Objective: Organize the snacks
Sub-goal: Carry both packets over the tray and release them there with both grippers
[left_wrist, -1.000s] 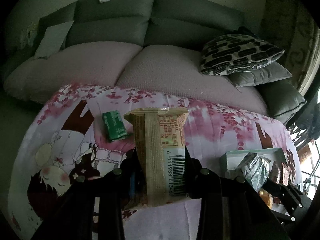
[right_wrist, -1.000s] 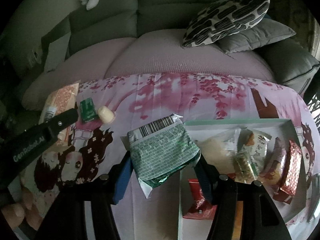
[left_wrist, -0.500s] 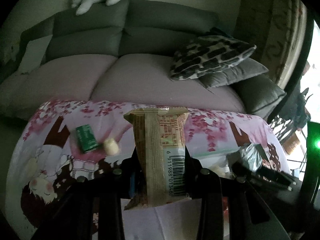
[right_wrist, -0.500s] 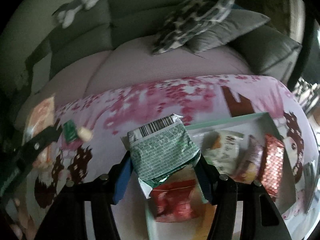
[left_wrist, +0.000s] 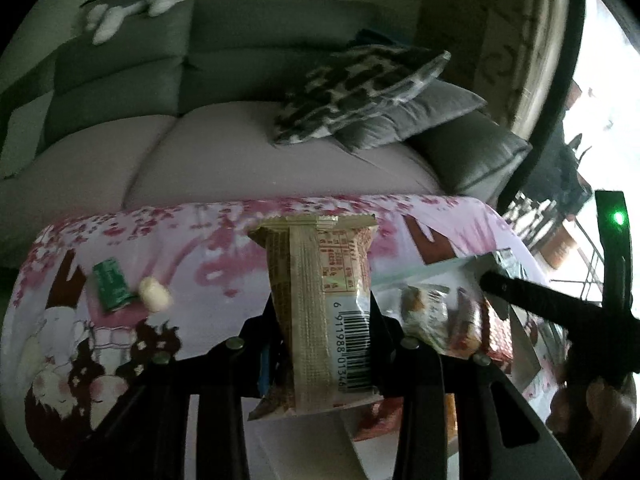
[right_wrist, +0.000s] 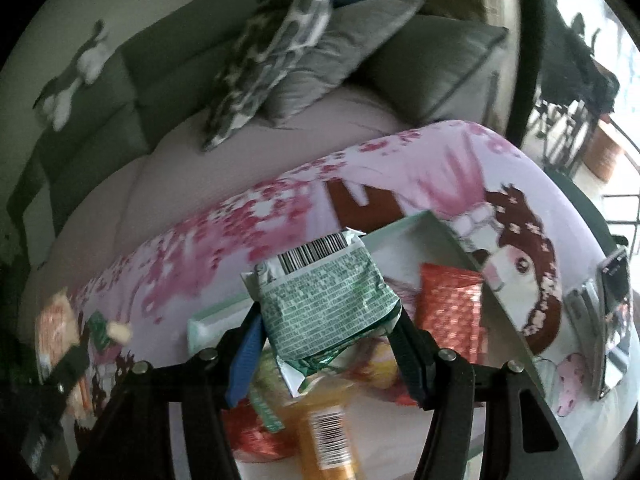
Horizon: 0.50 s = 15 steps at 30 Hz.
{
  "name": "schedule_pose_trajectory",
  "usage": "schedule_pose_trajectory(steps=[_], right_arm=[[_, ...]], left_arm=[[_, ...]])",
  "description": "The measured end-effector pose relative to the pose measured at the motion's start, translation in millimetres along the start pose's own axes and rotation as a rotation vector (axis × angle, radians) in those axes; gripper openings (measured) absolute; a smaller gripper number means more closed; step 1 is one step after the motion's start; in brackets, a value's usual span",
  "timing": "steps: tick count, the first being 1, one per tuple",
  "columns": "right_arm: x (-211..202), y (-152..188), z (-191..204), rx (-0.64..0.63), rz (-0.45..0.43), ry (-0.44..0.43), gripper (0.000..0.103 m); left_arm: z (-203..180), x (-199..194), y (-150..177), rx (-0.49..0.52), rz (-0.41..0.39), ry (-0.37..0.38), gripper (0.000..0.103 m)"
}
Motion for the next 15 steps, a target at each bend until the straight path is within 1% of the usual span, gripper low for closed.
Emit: schedule_pose_trajectory(steps=[3, 8, 10, 15], right_arm=[[1.7, -2.1, -16.4, 0.022, 0.004, 0.03, 0.063], [4.5, -4.0, -29.4, 0.046, 0.01, 0.044, 0.063], [4.6, -3.9, -31.9, 0.046, 0.01, 0.048, 0.063], [13.3, 1.8, -30.5, 0.022, 0.031, 0.052, 0.063]], left_arm=[[-18.4, 3.5, 4.6, 0.039, 0.013, 0.021, 0.038], [-45.0, 15.9, 18.6, 0.097, 0.057, 0.046, 0.038], [-51.2, 21.9, 27.6, 0.109, 0.088, 0.056, 0.039], [-56.2, 40.0, 48.7, 0.13, 0.153, 0.048, 0.039]])
Point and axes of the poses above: each gripper's, at about its wrist camera, not at the fingertips, and x roughly the way its jaws point, z to its left, y to its underside, the point moved 8 cm from there along x, roughly the way its jaws point, and after that the axes turned 13 degrees about -z, right-handed, at the moved point
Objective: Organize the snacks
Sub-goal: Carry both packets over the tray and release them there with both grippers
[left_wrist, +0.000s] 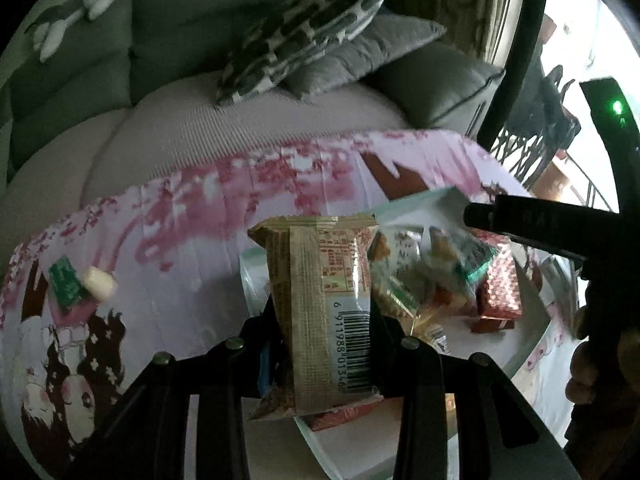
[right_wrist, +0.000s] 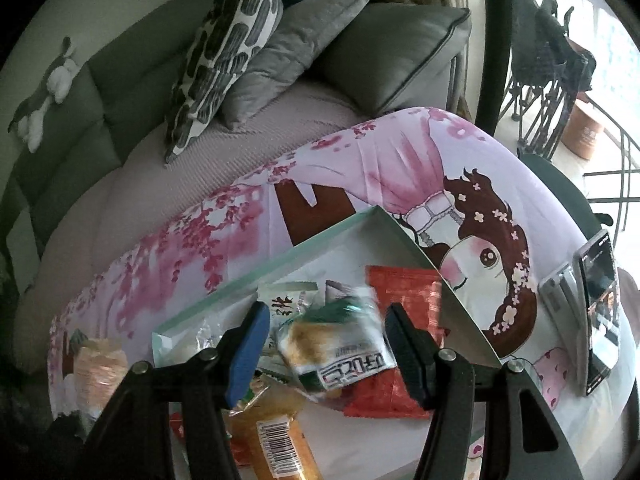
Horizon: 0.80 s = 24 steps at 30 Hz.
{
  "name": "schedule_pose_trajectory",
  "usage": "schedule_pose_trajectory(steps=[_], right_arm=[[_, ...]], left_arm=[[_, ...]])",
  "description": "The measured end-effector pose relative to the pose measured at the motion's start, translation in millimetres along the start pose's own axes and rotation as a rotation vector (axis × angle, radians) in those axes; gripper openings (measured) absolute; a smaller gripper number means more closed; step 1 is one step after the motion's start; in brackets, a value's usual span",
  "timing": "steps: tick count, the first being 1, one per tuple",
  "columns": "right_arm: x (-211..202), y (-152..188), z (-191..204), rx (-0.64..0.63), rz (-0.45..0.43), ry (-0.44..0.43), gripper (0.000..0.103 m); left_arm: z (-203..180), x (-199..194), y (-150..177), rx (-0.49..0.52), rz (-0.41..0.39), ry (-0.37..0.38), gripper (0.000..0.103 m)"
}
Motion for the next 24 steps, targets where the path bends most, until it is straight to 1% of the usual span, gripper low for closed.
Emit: schedule_pose_trajectory(steps=[3, 5, 12, 17, 24], right_arm=[[10.4, 9.1, -1.5, 0.0, 0.039, 0.007, 0.063], [14.5, 13.1, -4.0, 0.002, 0.053, 0.015, 0.063], [20.8, 16.8, -5.2, 0.003, 0.075, 0.018, 0.063], [20.9, 16.7, -6.0, 0.005, 0.072, 0.018, 0.063], [21.4, 16.7, -6.8, 0.012, 0.078, 0.018, 0.063]], left_arm=[[-0.5, 10.4, 10.1, -0.013, 0.039, 0.008, 0.039], [-1.7, 13.9, 13.0, -0.015, 0.049, 0.015, 0.039], [-14.9, 23.4, 24.7, -0.019, 0.093, 0.064, 0.039], [-22.3, 27.3, 28.4, 0.013, 0.102, 0.062, 0.039], [-36.3, 29.6, 31.5, 0.049, 0.106, 0.094, 0.039]])
Point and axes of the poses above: each gripper's, at about its wrist camera, not at the fingertips, and x roughly the way its jaws point, z to its left, y to its underside, the point moved 8 cm from there along x, roughly the way its jaws point, and after that the axes turned 13 degrees about -z, right-handed, at the moved point
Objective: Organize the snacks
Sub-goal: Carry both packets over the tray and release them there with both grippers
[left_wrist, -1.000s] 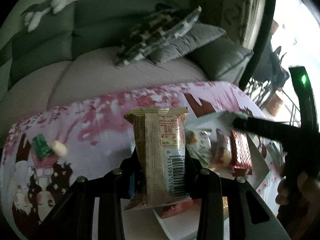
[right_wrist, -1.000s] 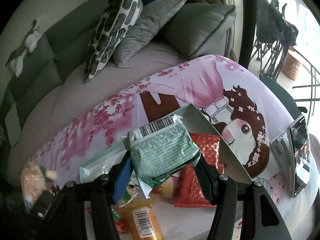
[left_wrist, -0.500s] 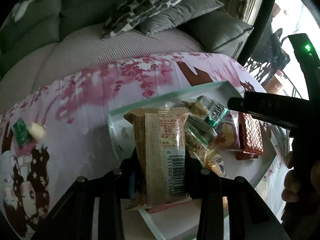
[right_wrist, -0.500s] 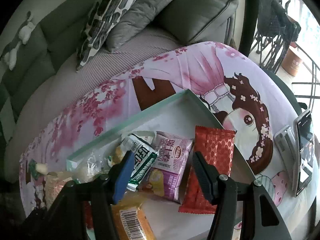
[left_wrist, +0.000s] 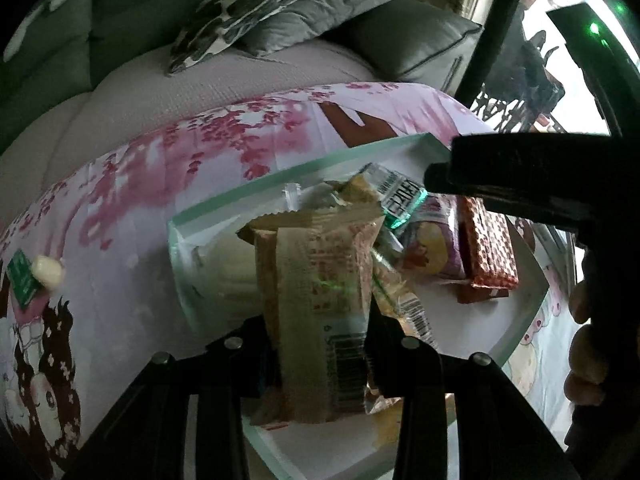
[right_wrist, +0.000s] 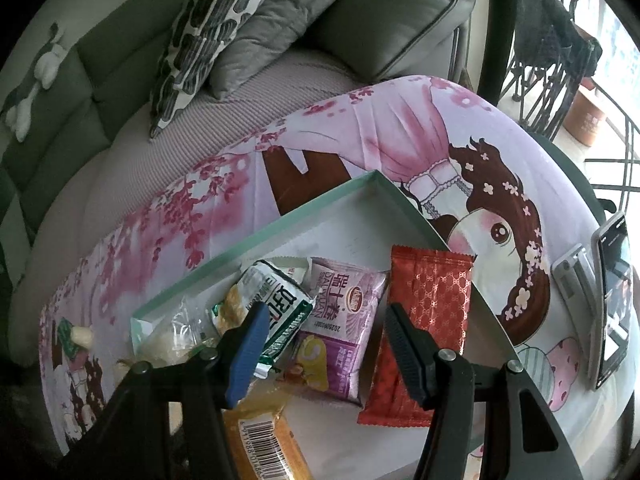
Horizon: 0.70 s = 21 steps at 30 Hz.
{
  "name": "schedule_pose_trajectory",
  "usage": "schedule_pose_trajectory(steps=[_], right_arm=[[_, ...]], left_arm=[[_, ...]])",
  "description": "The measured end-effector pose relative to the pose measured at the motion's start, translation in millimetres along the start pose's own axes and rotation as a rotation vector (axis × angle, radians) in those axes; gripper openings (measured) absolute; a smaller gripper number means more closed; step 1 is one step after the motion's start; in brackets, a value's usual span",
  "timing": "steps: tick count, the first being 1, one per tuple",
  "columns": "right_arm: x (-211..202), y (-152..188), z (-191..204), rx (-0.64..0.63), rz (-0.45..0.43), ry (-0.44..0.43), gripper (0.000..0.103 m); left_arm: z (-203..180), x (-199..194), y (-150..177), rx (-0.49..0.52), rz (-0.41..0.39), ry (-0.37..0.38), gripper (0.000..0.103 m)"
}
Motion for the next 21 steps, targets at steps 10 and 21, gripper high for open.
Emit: schedule_pose_trajectory(steps=[10, 21], right_arm=[[4.6, 4.4, -3.5, 0.003, 0.029, 0.014, 0.068], [2.2, 2.7, 1.3, -0.016, 0.018, 0.004, 0.082]], left_arm=[[-0.4, 1.2, -3.6, -0.046, -0.006, 0.024, 0.079], [9.1, -13.1, -15.9, -0.103, -0.059, 0.014, 0.089]])
Point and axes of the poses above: each gripper's, at about its wrist camera, not at the fingertips, and x roughly the way its jaws point, z to its left, y to its underside, the point moved 8 cm from there along x, roughly the way its jaws point, and after that the axes turned 13 degrees about -z, right-handed, at the moved point
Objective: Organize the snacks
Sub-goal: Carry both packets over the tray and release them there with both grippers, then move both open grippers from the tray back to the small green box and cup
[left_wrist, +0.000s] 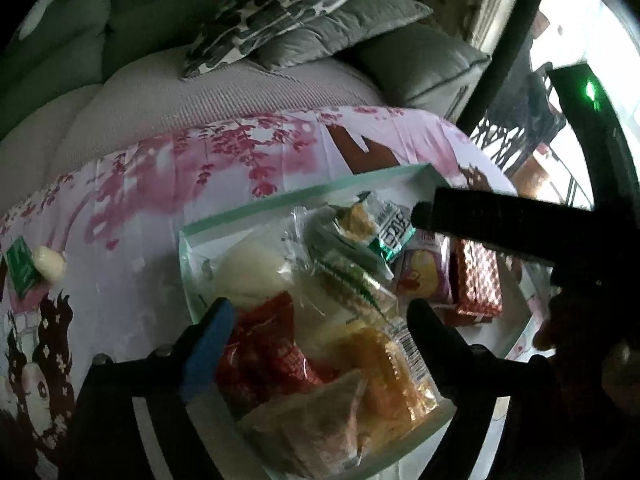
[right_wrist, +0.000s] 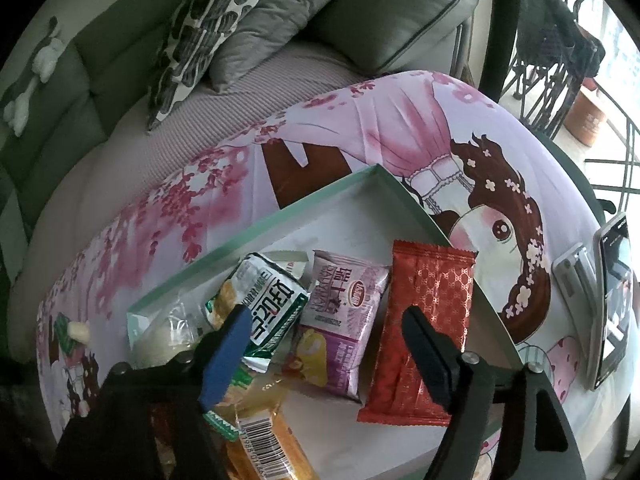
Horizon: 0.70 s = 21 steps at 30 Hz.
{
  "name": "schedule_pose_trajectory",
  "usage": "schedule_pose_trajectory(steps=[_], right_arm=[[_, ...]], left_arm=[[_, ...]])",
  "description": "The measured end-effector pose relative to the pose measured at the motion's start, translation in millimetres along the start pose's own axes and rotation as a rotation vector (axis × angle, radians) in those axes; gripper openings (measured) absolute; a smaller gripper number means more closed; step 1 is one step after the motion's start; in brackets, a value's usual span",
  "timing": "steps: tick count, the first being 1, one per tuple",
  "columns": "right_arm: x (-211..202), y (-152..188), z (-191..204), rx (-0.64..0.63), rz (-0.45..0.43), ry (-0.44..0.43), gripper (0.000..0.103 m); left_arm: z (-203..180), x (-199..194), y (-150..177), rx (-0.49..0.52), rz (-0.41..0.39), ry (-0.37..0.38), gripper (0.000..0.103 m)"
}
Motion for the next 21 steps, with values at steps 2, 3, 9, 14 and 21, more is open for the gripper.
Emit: schedule_pose_trajectory(steps=[2, 3, 9, 14, 21], right_arm=[[-1.2, -0.7, 0.7, 0.002, -0.004, -0.002, 0.082], [-1.6, -1.0, 0.8, 0.002, -0.006, -0.003, 0.082], [-3.1, -2.4, 0.6, 0.002, -0.011, -0.003, 0.082], [-3.7, -2.3, 1.3, -0.002, -0.013, -0.006, 0.082], [-3.4, -0.4, 5.6, -0.006, -0.008, -0.004, 0.082]], left_arm=[[4.9, -2.9, -2.6, -0.026, -0.007, -0.003, 0.089], [7.5, -3.9, -4.0, -0.036, -0.011, -0.01, 0.089], [15.9, -11.2, -10.9, -0.083, -0.034, 0.003, 0.09], [23.1, -17.9, -16.9, -0.116, -0.062, 0.006, 0.09], [74.4, -23.7, -19.9, -0.16, -0.098, -0.176, 0.09]])
Point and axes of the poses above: each gripper's, at about its wrist camera, not at the fingertips, and x roughly the way its jaws point, z to its left, y to its underside, the point moved 8 cm from there along x, roughly the way its jaws point, and after that the axes turned 13 degrees about -z, right-handed, at the moved point
